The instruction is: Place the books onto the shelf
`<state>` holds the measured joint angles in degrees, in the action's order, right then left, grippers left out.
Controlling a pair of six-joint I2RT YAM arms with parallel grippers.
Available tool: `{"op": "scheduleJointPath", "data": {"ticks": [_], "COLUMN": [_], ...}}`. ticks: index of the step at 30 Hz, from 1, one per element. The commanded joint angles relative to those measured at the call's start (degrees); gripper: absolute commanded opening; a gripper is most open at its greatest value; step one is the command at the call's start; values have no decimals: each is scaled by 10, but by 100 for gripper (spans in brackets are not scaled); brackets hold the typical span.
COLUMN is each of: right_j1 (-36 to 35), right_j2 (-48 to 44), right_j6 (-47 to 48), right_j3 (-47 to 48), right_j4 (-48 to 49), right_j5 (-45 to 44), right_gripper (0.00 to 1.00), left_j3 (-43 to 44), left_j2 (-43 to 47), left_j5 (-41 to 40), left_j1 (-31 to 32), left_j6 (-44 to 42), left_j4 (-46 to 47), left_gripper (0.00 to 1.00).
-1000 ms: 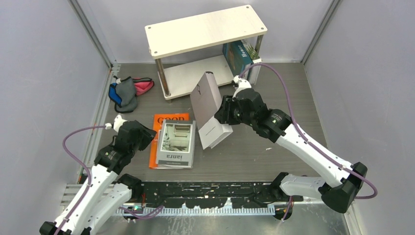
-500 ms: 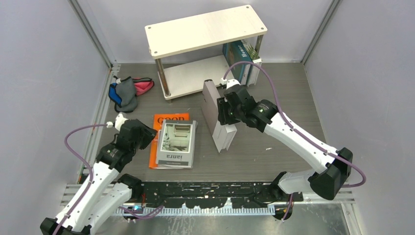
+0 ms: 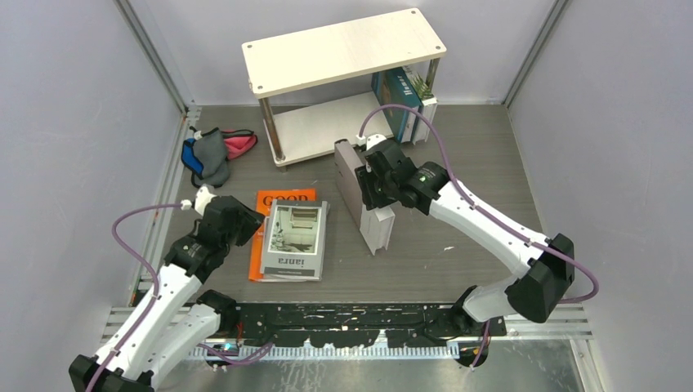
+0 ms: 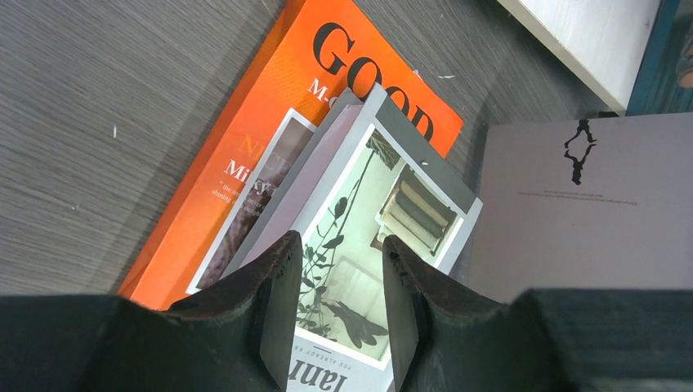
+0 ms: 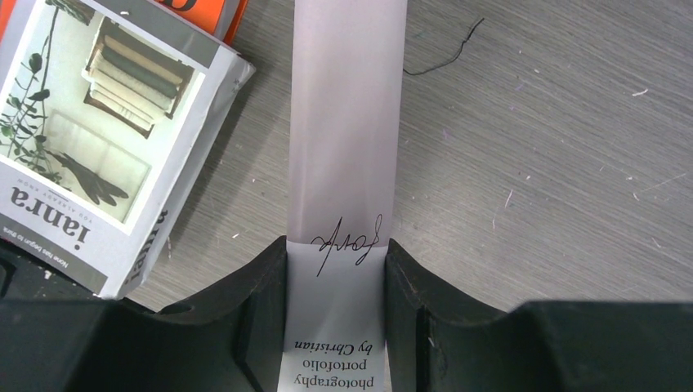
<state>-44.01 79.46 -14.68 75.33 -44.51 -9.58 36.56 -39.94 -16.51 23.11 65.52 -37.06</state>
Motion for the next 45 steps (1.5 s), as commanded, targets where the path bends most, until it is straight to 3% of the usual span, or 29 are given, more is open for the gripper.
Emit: {"op": "scheduleJointPath", "data": {"ticks": [1, 10, 32, 45], "right_j1": [2, 2, 2, -9], "right_j2": [7, 22, 19, -35], "right_j6": [28, 33, 26, 9], "right_j3": [18, -2, -35, -62], "right_j4": [49, 78, 105, 116], "right_j5": [-3, -1, -18, -42], "right_gripper": [41, 42, 67, 75], "left_j3": [13, 9, 6, 18], "left_j2": [-7, -18, -7, 0], "left_j5": [-11, -8, -12, -11], "left_j1": [-2, -3, -2, -3], "left_j6": [-5, 0, 2, -1], "left_j4": [37, 47, 36, 23], "left_gripper": [42, 42, 42, 42]}}
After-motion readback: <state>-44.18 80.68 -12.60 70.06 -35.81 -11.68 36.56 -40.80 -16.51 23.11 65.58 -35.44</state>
